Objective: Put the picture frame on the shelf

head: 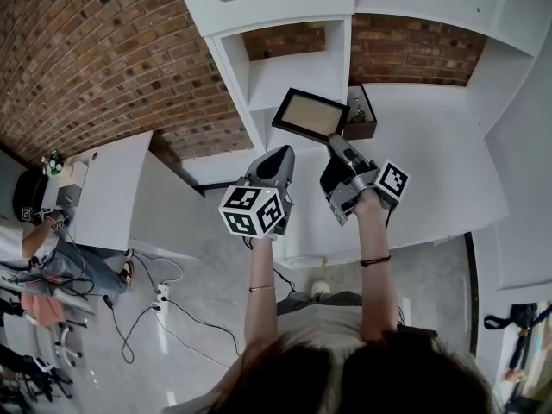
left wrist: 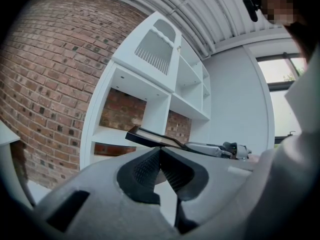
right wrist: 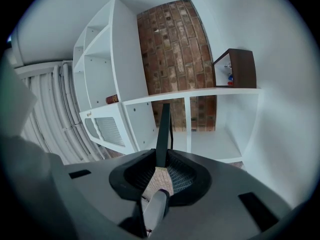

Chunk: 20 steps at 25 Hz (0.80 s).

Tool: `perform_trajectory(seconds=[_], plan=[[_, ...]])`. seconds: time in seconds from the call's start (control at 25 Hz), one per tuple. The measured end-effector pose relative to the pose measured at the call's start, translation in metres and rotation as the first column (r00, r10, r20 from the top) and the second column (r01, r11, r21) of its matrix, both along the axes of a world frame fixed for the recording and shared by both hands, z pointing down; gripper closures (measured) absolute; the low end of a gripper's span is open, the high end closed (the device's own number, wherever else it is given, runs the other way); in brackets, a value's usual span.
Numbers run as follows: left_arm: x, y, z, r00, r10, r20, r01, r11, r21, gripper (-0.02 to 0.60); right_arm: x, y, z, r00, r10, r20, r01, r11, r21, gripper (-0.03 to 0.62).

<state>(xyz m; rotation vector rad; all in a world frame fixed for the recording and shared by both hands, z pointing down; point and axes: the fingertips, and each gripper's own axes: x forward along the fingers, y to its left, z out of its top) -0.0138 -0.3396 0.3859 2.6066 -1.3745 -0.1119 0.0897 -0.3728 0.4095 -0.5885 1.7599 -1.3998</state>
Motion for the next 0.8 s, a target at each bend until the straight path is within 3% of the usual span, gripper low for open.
perform_trajectory(seconds=[0.36,0.8], plan=[[-0.018,-0.021,0.003,0.999,-0.043,-0.003,0.043,0.999,-0.002,0.571,-0.014,-0.024,-0.004,1.000,-0.026,-0.008,0.026,0.999,0.018,0.523],[-0.026,-0.049,0.002,1.000,-0.031,0.003,0.031,1.000,-0.002,0.571,-0.027,-0.051,-0.006,1.000,-0.020,-0.011,0.021,1.000,0.022,0.522]])
